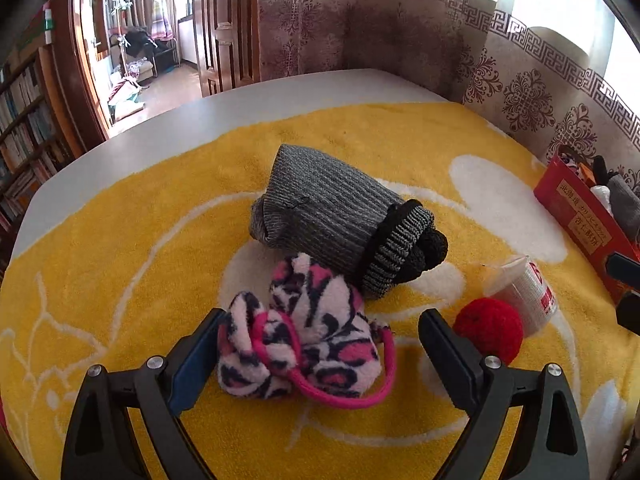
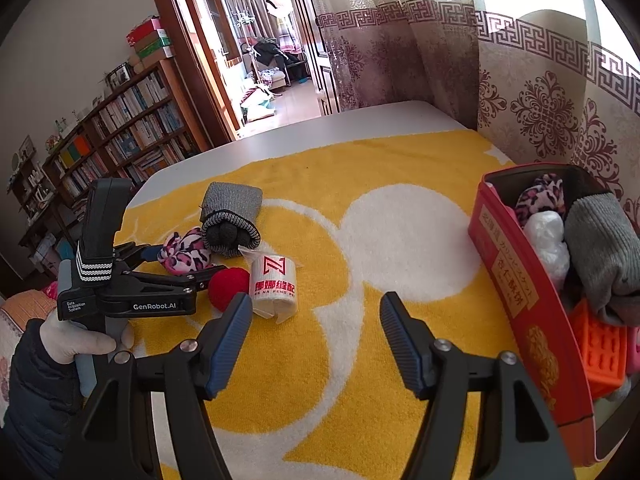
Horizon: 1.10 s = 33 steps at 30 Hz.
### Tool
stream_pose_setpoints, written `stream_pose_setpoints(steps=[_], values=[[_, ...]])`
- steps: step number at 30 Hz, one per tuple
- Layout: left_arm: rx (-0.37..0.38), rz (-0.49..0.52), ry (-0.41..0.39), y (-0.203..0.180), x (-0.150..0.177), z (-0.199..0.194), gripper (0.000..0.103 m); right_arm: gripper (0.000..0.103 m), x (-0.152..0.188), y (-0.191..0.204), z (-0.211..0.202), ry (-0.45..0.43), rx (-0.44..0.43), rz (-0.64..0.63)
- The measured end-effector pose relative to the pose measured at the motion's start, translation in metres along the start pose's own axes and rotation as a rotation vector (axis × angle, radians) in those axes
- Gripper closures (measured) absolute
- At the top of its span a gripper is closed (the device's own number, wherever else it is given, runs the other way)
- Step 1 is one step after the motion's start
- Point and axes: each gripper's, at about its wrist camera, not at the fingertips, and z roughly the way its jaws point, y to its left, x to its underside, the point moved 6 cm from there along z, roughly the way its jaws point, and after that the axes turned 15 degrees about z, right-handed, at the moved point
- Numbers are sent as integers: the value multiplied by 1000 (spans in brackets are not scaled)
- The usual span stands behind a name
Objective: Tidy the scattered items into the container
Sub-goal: 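Move both open tools back over the remaining items, then grasp the second leopard-print plush with the left tool while the right tool grasps the white tape roll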
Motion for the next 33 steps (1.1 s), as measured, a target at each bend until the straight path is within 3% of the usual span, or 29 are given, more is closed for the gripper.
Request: stream_pose_setpoints(steps=[3,4,6,9,20,27,33], values=[[-10,-37,-12,8,0,-2,8,33,0,0,2,4,0,-2],[-10,-44,-11,10,0,-2,12,33,2,2,1,5,0,-6],[2,-64,-2,12,2,1,35,33,3,5,3,9,-1,-16],[11,-83,-21,15,2,-2,39,33,3,11,6,15,-1,-32],[-11,-141,-150,37,-11,-47,40,33,4,30,31,81,-25,-64],[-7,-181,-155,47,-9,-50,40,33,10,38,50,118,-18,-88],[7,-156,-140,35,-12,-43,40,46,10,43,69,140,-5,-104]])
